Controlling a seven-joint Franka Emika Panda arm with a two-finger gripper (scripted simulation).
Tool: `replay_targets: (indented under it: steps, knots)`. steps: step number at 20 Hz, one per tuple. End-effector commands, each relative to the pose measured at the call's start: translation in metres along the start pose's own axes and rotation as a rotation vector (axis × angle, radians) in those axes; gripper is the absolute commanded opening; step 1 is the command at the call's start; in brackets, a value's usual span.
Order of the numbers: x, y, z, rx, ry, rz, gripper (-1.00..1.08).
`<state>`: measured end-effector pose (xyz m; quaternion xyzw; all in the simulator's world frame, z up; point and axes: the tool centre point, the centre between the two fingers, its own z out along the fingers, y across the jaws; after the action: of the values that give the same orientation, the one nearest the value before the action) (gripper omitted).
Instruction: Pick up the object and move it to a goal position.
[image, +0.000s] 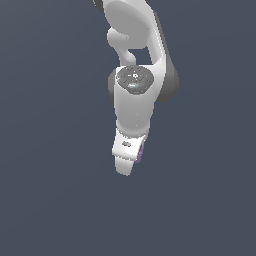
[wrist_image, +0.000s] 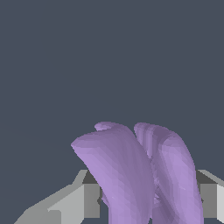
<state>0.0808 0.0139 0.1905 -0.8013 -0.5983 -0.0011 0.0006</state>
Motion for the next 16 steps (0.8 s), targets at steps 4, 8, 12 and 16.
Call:
replay_targets:
  steps: [4,8,12,16]
  knots:
    - [0.005,0.022,-0.023,0.001,-0.001,0.000,-1.00]
    - [0.008,0.036,-0.037,0.001,-0.001,0.000,-1.00]
    - [0.010,0.047,-0.047,0.001,-0.002,0.000,-1.00]
    - [0.012,0.054,-0.054,0.000,-0.002,0.000,-1.00]
